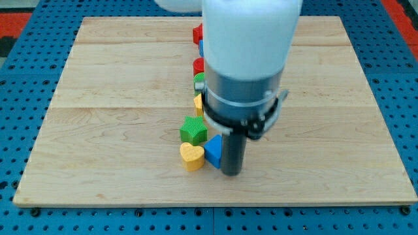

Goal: Move your arm towards the top center

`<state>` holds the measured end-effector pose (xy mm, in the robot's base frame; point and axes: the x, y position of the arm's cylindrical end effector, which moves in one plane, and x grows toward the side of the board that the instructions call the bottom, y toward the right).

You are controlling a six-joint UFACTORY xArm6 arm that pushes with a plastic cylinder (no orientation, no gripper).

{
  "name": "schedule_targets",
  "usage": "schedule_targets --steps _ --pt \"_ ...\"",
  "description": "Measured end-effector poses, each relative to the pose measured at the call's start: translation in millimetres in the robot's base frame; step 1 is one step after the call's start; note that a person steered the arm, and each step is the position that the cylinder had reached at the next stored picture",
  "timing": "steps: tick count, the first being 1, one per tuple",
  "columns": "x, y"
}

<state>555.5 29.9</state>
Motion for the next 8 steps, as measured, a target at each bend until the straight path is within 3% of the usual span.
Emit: schedule_targets --steps 1,8 --pt "-25 10" --pt "-22 37"
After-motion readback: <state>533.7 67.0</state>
